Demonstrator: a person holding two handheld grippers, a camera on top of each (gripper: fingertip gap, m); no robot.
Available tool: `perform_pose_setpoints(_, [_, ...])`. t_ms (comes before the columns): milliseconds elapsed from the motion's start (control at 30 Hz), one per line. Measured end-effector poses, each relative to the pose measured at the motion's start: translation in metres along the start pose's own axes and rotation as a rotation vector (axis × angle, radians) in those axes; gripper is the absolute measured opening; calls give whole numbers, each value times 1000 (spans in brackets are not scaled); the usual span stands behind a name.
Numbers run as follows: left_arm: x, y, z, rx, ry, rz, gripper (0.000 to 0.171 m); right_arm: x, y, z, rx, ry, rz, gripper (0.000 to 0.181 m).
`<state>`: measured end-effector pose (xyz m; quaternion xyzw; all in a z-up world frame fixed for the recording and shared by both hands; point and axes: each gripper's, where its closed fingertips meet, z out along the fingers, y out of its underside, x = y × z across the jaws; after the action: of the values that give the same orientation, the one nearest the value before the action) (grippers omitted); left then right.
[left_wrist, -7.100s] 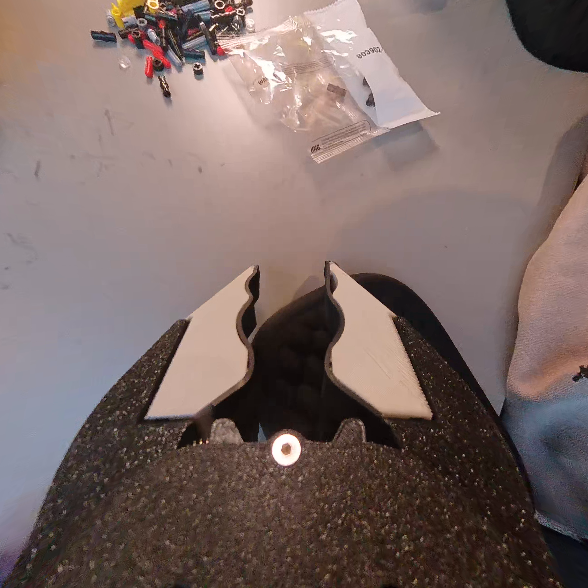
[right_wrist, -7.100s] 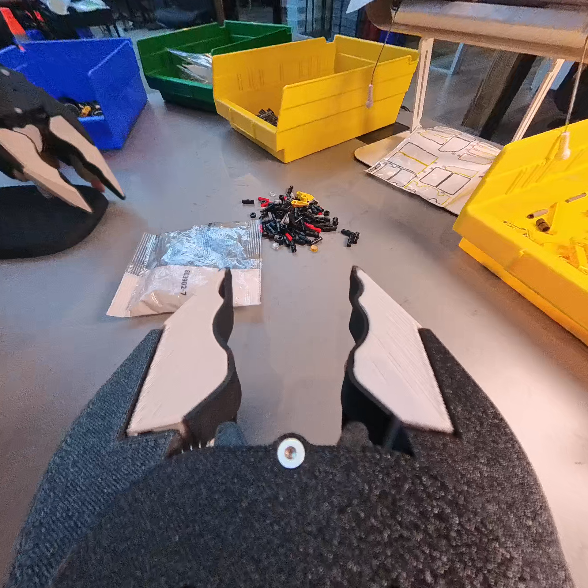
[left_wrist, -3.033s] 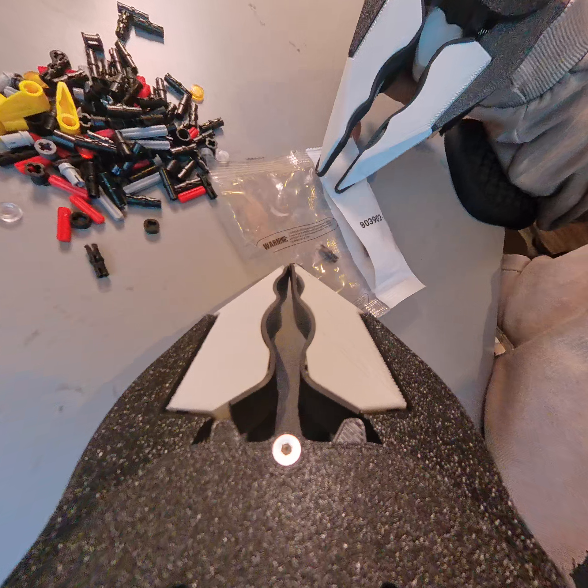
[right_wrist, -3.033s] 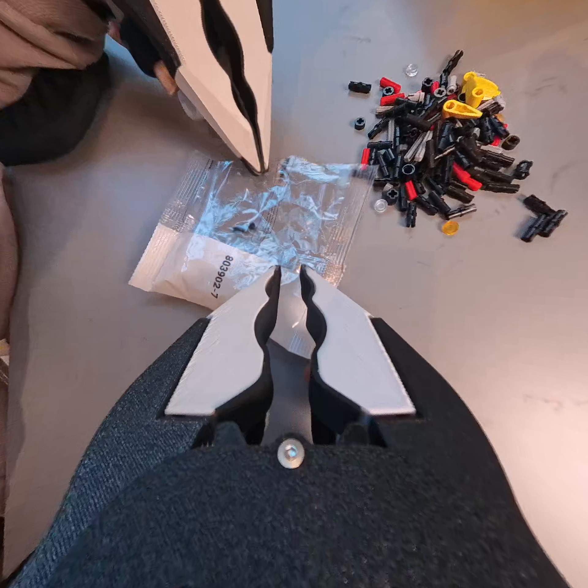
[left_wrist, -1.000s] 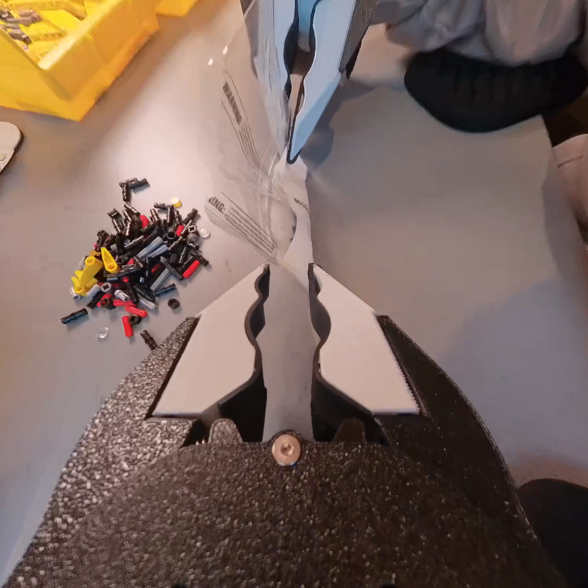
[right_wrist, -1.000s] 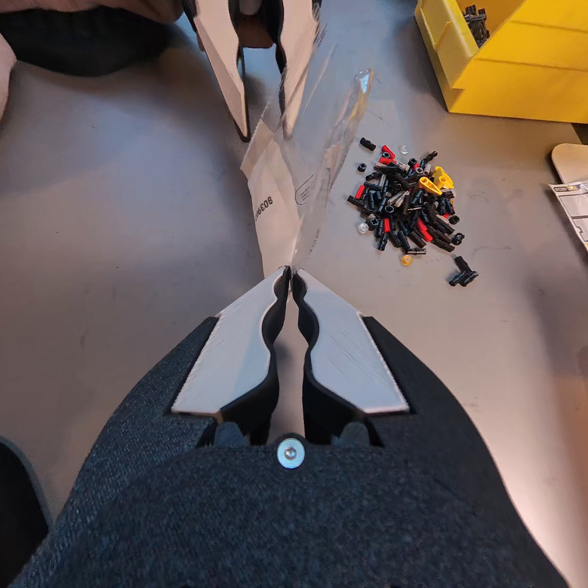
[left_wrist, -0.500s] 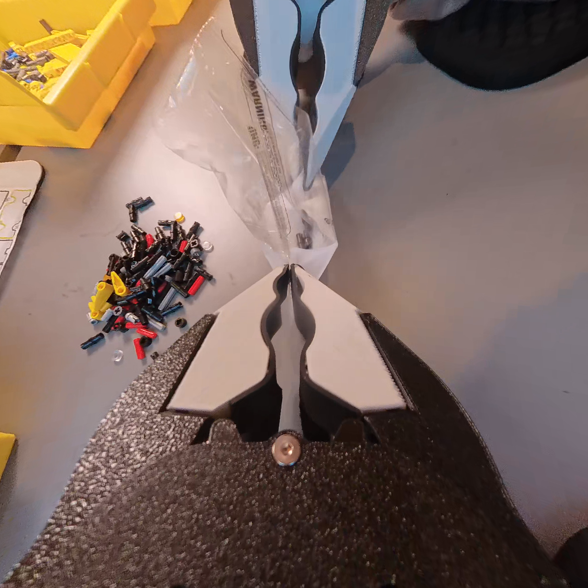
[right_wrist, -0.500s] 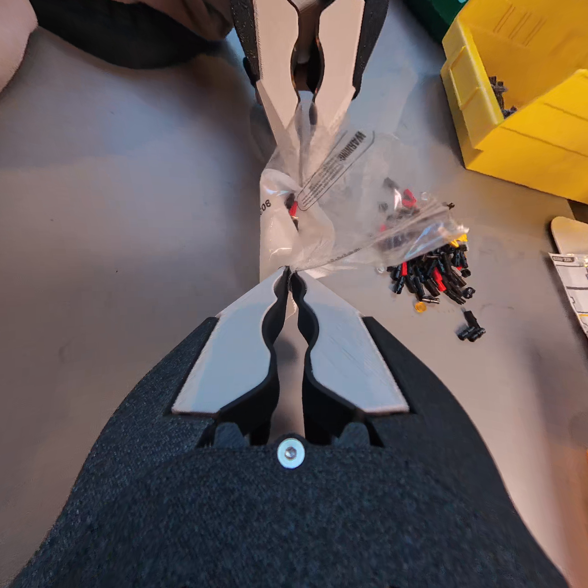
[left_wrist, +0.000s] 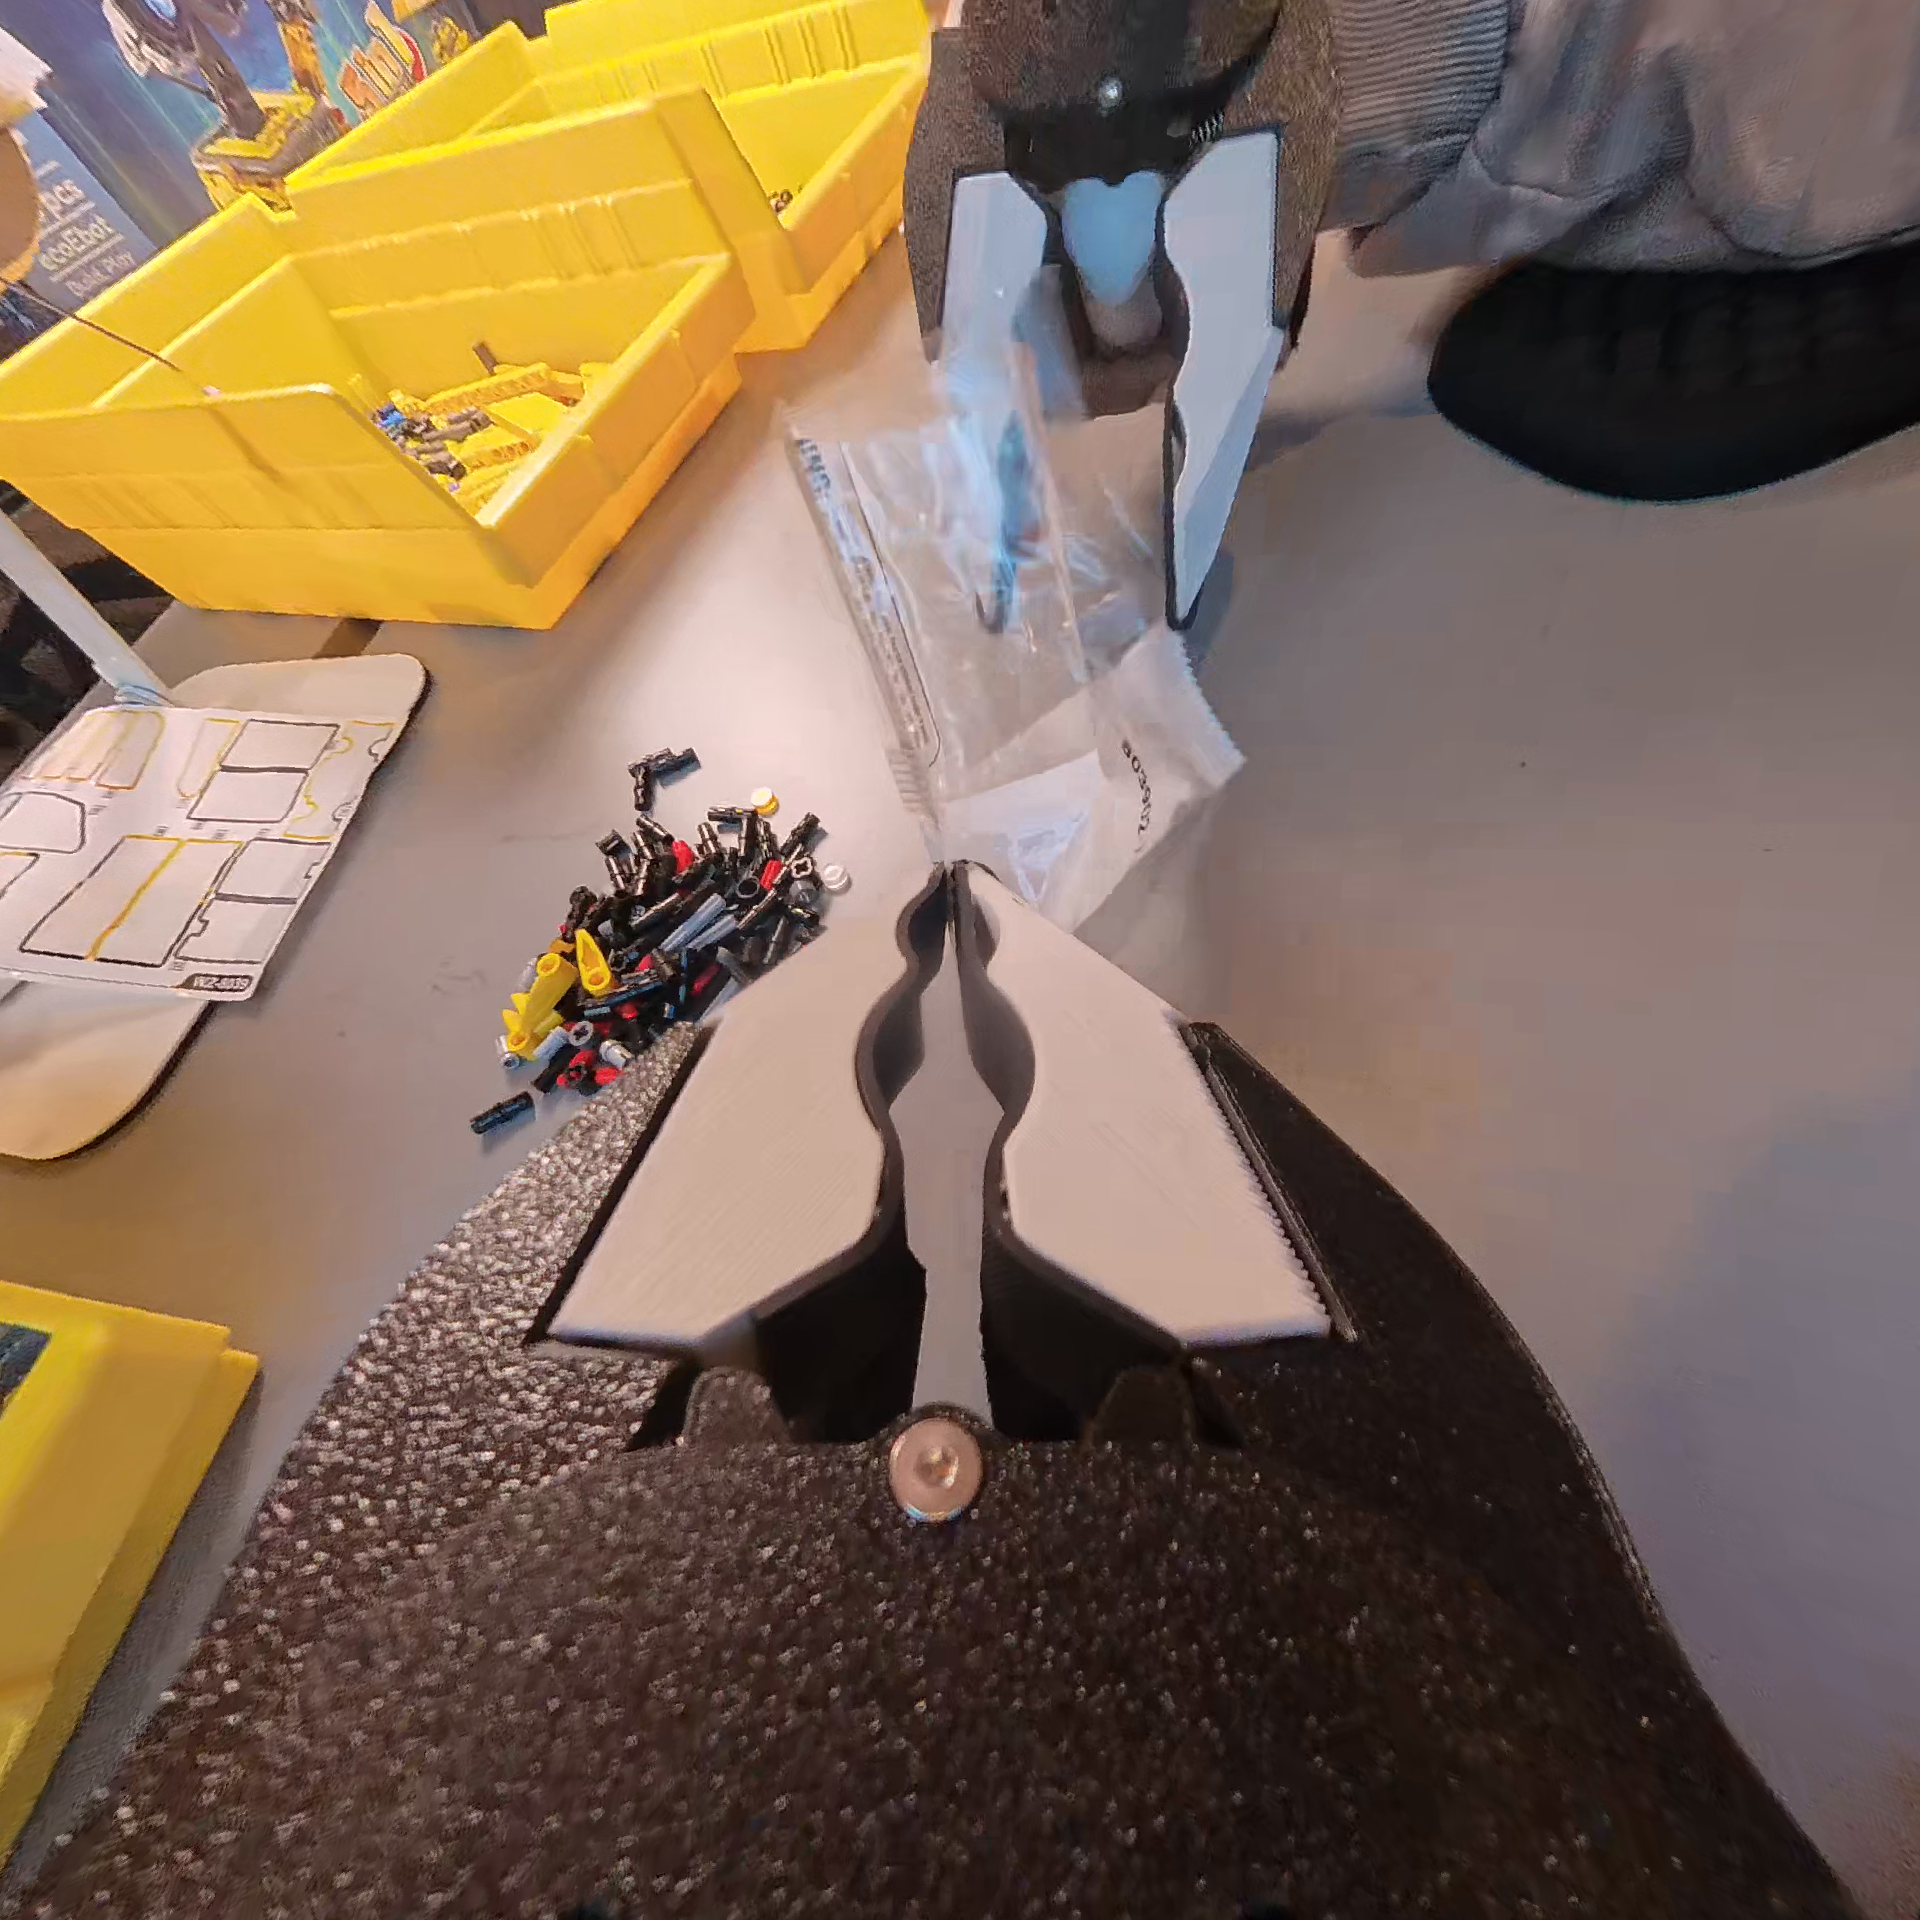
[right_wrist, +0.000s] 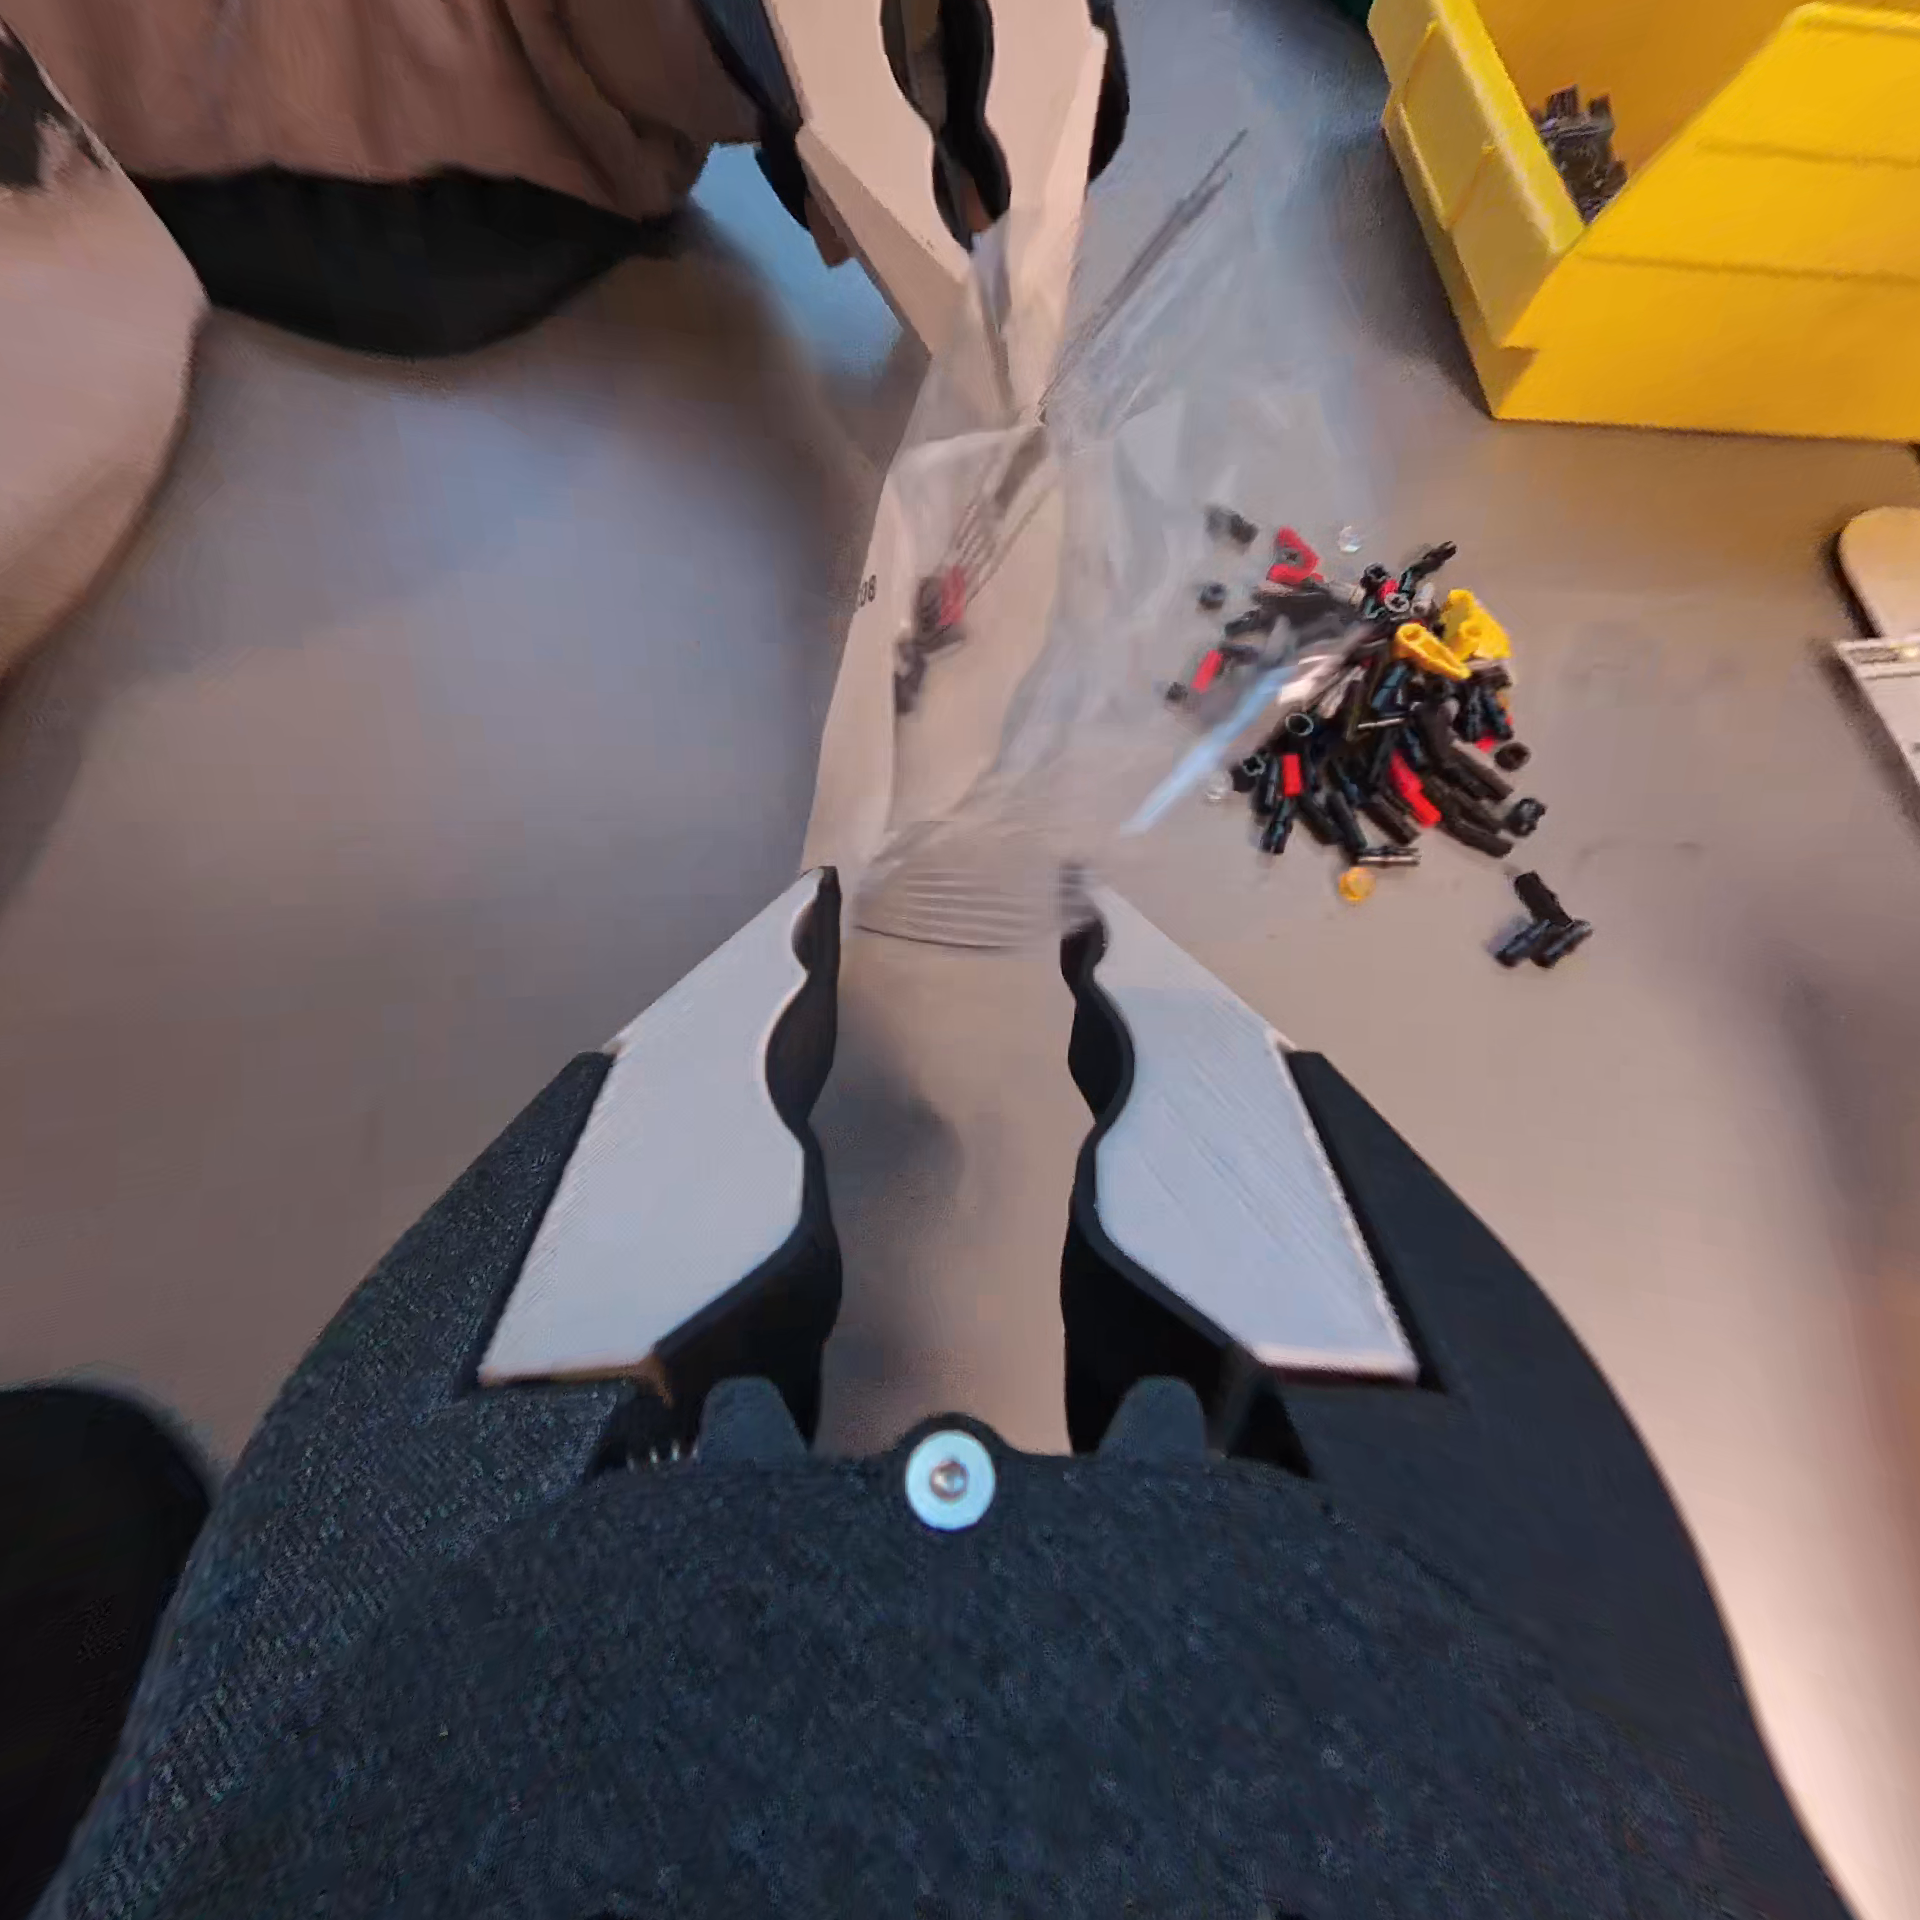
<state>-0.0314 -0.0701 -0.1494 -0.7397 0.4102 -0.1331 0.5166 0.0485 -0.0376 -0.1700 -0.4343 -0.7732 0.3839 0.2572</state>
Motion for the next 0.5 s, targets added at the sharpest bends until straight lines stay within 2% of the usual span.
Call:
perform_pose_setpoints(67, [0, -3, -2, 10, 2, 9, 0, -4, -15, -24, 44, -51, 70, 45])
perform_pose_setpoints(167, [2, -5, -2, 22, 12, 12, 0, -2, -46, -61, 94, -20, 43, 41])
perform_pose_setpoints(267, [4, -9, -2, 32, 19, 17, 0, 5, -83, -82, 159, 62, -37, 12])
perform_pose_setpoints(300, [5, -10, -2, 36, 19, 19, 0, 8, -91, -81, 154, 80, -46, 3])
perform_pose_setpoints(367, [7, -12, -2, 40, 22, 22, 0, 10, -94, -68, 76, 91, -62, 0])
perform_pose_setpoints(500, [9, -16, -3, 47, 23, 24, 0, 0, -74, -35, -152, 49, -112, 0])
